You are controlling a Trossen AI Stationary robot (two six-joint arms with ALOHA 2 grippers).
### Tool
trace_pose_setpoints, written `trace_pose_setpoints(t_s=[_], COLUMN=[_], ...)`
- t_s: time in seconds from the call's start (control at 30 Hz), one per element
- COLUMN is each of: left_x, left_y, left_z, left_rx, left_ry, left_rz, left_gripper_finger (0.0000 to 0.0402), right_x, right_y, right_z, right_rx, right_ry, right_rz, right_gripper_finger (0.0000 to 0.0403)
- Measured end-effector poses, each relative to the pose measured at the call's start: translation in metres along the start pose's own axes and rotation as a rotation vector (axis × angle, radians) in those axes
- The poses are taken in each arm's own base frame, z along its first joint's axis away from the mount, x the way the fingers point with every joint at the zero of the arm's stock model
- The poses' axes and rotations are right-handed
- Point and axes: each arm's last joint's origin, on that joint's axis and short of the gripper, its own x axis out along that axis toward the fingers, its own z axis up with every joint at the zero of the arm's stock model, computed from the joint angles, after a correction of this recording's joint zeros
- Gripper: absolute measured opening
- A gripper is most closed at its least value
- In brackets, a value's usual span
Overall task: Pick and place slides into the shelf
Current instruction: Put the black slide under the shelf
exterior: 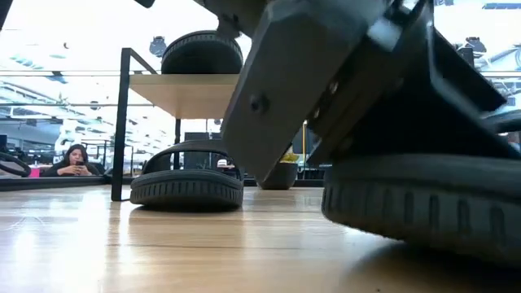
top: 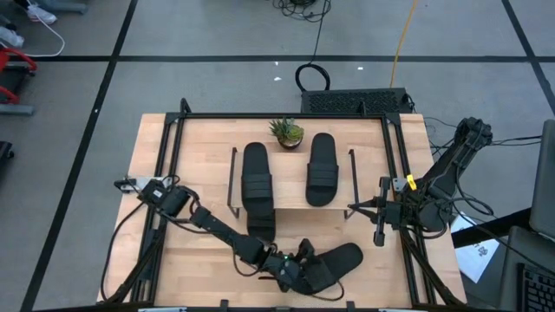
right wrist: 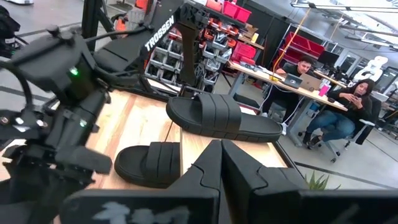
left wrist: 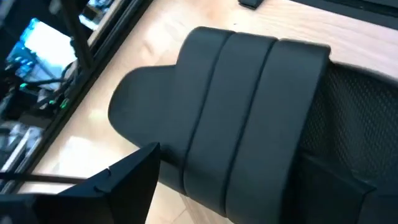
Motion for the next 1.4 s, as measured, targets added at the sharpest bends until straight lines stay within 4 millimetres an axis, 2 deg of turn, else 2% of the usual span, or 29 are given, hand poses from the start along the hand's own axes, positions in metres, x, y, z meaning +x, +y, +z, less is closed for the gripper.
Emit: trace_pose_setpoints(t_s=[0.1, 0.2, 0.27, 0.4, 0.47, 0.63, 0.87, 1.07, 1.2, 1.4], left_x=[0.002, 0.003, 0.003, 0.001, -0.002, -0.012, -0.043, -0.065, -0.066, -0.057], left_y=[0.006, 0.009, 0.009, 0.005, 0.003, -0.007, -0.022, -0.020, -0.013, -0.010], left_z=[-0.004, -0.006, -0.005, -0.002, 0.001, 0.015, 0.047, 0.068, 0.067, 0.042], left_rx=[-0.014, -0.035, -0.046, -0.073, -0.106, -0.117, -0.196, -0.380, -0.476, -0.530], left_ry=[-0.011, -0.015, -0.017, 0.008, 0.020, 0.084, 0.262, 0.289, 0.297, 0.367], left_rz=[-0.027, -0.034, -0.032, 0.017, 0.046, 0.185, 0.356, 0.474, 0.490, 0.518], left_gripper_finger=[0.0298, 0.0246, 0.0194, 0.0052, 0.0018, 0.0006, 0.0003, 0.0001, 0.0001, 0.0001], right_x=[0.000, 0.000, 0.000, 0.000, 0.000, 0.000, 0.000, 0.000, 0.000, 0.000], right_y=[0.000, 0.000, 0.000, 0.000, 0.000, 0.000, 0.000, 0.000, 0.000, 0.000], right_z=[0.000, 0.000, 0.000, 0.000, 0.000, 0.000, 0.000, 0.000, 0.000, 0.000], right_rx=[0.000, -0.001, -0.005, -0.010, -0.010, -0.001, 0.000, 0.001, 0.023, 0.023], right_ry=[0.000, 0.000, 0.000, 0.000, 0.000, 0.000, 0.000, 0.000, 0.000, 0.000], right_rz=[0.000, 0.000, 0.000, 0.000, 0.000, 0.000, 0.000, 0.000, 0.000, 0.000], right_gripper_finger=[0.0000, 0.0000, 0.0000, 0.0000, 0.0000, 0.0000, 0.0000, 0.0000, 0.0000, 0.0000])
